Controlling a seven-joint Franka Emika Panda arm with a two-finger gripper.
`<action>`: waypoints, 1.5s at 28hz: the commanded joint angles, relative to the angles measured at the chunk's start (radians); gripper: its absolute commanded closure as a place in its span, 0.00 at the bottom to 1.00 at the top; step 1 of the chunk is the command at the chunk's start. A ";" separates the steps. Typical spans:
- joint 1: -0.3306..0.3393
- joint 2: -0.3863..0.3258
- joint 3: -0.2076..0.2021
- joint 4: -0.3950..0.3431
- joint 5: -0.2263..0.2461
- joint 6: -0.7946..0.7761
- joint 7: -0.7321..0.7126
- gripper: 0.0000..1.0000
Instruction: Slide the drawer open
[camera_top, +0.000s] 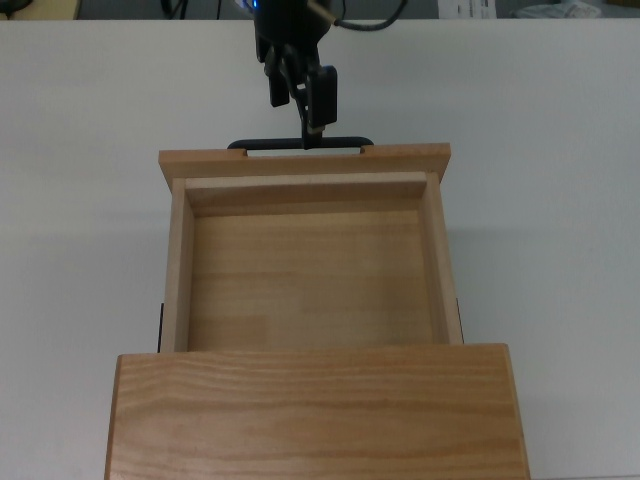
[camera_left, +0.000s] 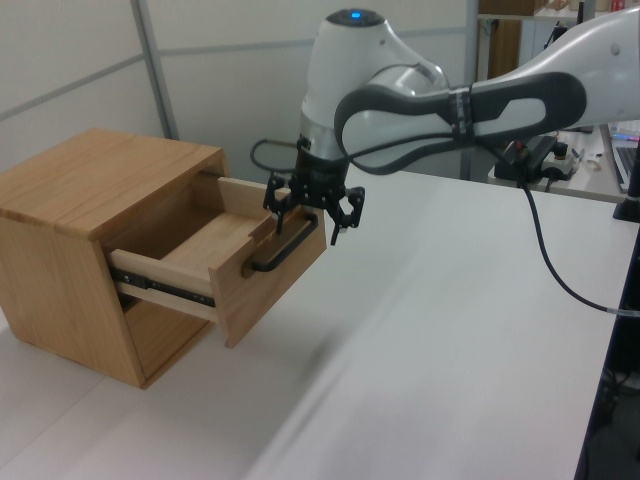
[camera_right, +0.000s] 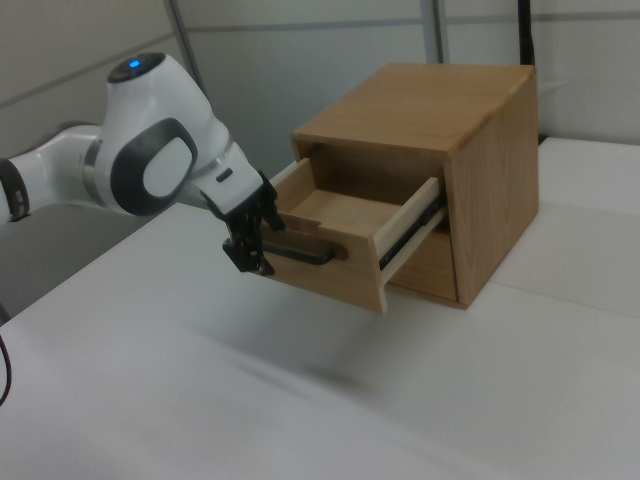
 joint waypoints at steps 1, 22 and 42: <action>0.011 -0.007 -0.002 0.019 0.015 0.011 0.022 0.00; 0.021 -0.007 0.008 0.126 0.076 -0.225 -0.433 0.00; 0.020 0.001 0.021 0.177 0.016 -0.510 -1.044 0.00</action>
